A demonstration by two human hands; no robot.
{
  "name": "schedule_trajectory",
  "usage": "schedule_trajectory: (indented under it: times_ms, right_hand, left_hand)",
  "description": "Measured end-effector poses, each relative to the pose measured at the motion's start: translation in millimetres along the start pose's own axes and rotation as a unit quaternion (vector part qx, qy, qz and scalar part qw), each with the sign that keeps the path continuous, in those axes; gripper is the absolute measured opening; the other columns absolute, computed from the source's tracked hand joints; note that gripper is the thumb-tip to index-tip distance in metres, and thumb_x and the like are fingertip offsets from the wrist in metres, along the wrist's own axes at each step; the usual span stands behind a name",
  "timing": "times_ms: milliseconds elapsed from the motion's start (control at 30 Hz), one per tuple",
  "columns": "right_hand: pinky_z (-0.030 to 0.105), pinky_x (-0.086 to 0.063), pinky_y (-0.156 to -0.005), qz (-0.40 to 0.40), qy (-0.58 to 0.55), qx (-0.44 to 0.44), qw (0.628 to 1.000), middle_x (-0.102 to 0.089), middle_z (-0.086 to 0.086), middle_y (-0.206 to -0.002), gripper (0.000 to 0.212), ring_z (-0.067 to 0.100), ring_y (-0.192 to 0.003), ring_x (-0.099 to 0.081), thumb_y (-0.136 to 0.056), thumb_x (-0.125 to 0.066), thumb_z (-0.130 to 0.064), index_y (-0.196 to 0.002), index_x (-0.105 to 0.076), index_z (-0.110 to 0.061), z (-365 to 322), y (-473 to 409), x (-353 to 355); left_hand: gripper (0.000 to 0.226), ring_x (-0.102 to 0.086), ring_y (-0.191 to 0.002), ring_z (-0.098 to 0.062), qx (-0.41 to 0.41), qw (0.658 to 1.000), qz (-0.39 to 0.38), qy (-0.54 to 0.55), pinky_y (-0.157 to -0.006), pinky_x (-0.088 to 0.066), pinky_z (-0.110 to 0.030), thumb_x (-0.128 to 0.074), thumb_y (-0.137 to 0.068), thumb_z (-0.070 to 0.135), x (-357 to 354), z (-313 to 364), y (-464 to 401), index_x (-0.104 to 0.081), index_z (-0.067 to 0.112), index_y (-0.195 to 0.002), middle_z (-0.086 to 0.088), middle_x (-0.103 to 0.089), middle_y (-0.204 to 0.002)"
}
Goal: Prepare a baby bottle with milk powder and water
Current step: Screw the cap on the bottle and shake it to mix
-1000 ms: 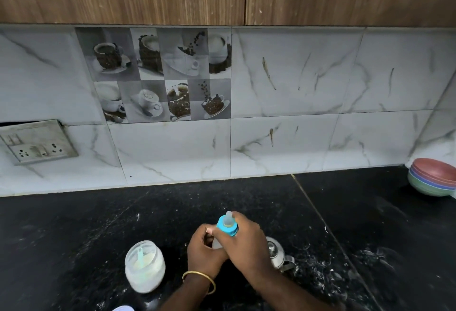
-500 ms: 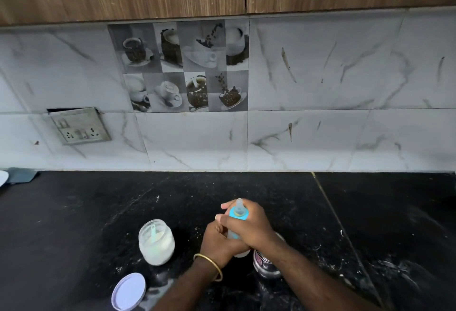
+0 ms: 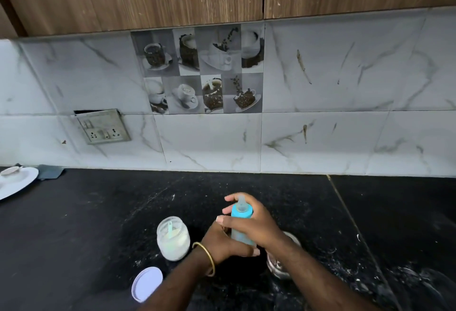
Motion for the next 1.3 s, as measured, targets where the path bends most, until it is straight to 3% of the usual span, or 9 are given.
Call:
schedule_trajectory:
  times_ms: [100,233,333,400,467,600,1067,1167,1300]
  right_hand:
    - [0.040,-0.057,-0.071,0.075,0.046,0.006,0.996,-0.074,0.007,-0.080,0.018,0.016,-0.072,-0.069,-0.067,-0.081,-0.024,-0.077,-0.070,-0.014,-3,-2,6]
    - [0.037,-0.055,-0.067,0.161,0.091,0.007,0.983,-0.071,0.001,-0.071,0.021,0.009,-0.064,-0.065,-0.068,-0.082,-0.028,-0.072,-0.066,-0.016,0,3,-6]
    - [0.027,-0.056,-0.080,0.119,0.085,-0.002,0.989,-0.072,-0.006,-0.094,0.047,0.005,-0.086,-0.068,-0.061,-0.087,-0.045,-0.101,-0.065,-0.036,2,4,-24]
    - [0.019,-0.048,-0.093,0.070,0.150,0.012,0.986,-0.062,-0.017,-0.120,0.085,0.000,-0.107,-0.061,-0.060,-0.086,-0.053,-0.133,-0.043,-0.052,-2,3,-33]
    - [0.024,-0.046,-0.099,0.066,0.217,0.039,0.973,-0.056,-0.019,-0.129,0.097,0.000,-0.114,-0.057,-0.067,-0.080,-0.055,-0.144,-0.021,-0.060,-10,2,-37]
    - [0.033,-0.051,-0.097,0.096,0.268,0.084,0.955,-0.061,-0.008,-0.128,0.090,0.005,-0.110,-0.061,-0.076,-0.070,-0.059,-0.145,-0.013,-0.062,-20,4,-45]
    - [0.038,-0.053,-0.094,0.162,0.266,0.094,0.946,-0.056,-0.007,-0.129,0.092,0.008,-0.107,-0.062,-0.077,-0.072,-0.053,-0.139,-0.006,-0.063,-10,0,-56]
    - [0.032,-0.049,-0.098,0.160,0.301,0.100,0.935,-0.054,-0.005,-0.133,0.090,0.007,-0.110,-0.059,-0.081,-0.073,-0.047,-0.137,-0.004,-0.064,-11,0,-53]
    - [0.037,-0.052,-0.093,0.137,0.353,0.100,0.920,-0.054,0.005,-0.138,0.084,0.019,-0.108,-0.063,-0.085,-0.073,-0.043,-0.145,-0.014,-0.045,-40,-15,-44]
  left_hand:
    - [0.029,-0.074,-0.076,-0.016,0.017,0.999,0.035,-0.009,-0.065,-0.056,-0.026,-0.087,-0.052,0.010,7,-9,-1,-0.076,0.018,-0.079,-0.002,-0.078,-0.077]
    - [0.029,-0.073,-0.073,0.001,0.031,0.993,0.108,-0.041,-0.058,-0.050,-0.011,-0.083,-0.047,0.030,23,-27,5,-0.075,0.030,-0.075,0.015,-0.077,-0.075]
    - [0.029,-0.070,-0.077,0.007,0.011,0.995,0.053,-0.079,-0.063,-0.050,-0.008,-0.081,-0.054,0.030,30,-27,0,-0.071,0.029,-0.081,0.021,-0.075,-0.081]
    - [0.024,-0.068,-0.075,0.006,0.008,0.995,0.021,-0.100,-0.066,-0.051,-0.012,-0.079,-0.057,0.028,38,-28,-5,-0.070,0.032,-0.080,0.018,-0.075,-0.079]
    - [0.034,-0.072,-0.080,-0.008,0.025,0.997,0.021,-0.064,-0.070,-0.057,-0.025,-0.083,-0.055,0.022,52,-39,-9,-0.071,0.023,-0.087,0.005,-0.077,-0.084]
    - [0.064,-0.073,-0.090,-0.012,0.032,0.998,0.050,-0.024,-0.077,-0.061,-0.029,-0.090,-0.046,0.026,71,-49,-14,-0.062,0.023,-0.103,0.002,-0.076,-0.096]
    - [0.070,-0.073,-0.090,-0.004,0.036,0.999,0.013,0.034,-0.071,-0.057,-0.019,-0.095,-0.041,0.033,76,-76,-30,-0.058,0.042,-0.100,0.014,-0.076,-0.097]
    - [0.079,-0.072,-0.094,-0.005,0.028,0.999,0.018,0.038,-0.078,-0.058,-0.023,-0.094,-0.042,0.033,72,-75,-29,-0.056,0.037,-0.111,0.009,-0.075,-0.102]
    - [0.113,-0.071,-0.100,-0.016,0.044,0.998,0.016,0.051,-0.086,-0.061,-0.033,-0.099,-0.033,0.031,66,-75,-28,-0.041,0.023,-0.130,0.004,-0.063,-0.124]
Point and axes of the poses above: each hand's wrist, its own y-axis away from the middle knuckle, its own x-axis out of the back of the hand, z = x × y, the point moved 10 cm from there along -y, towards the middle knuckle
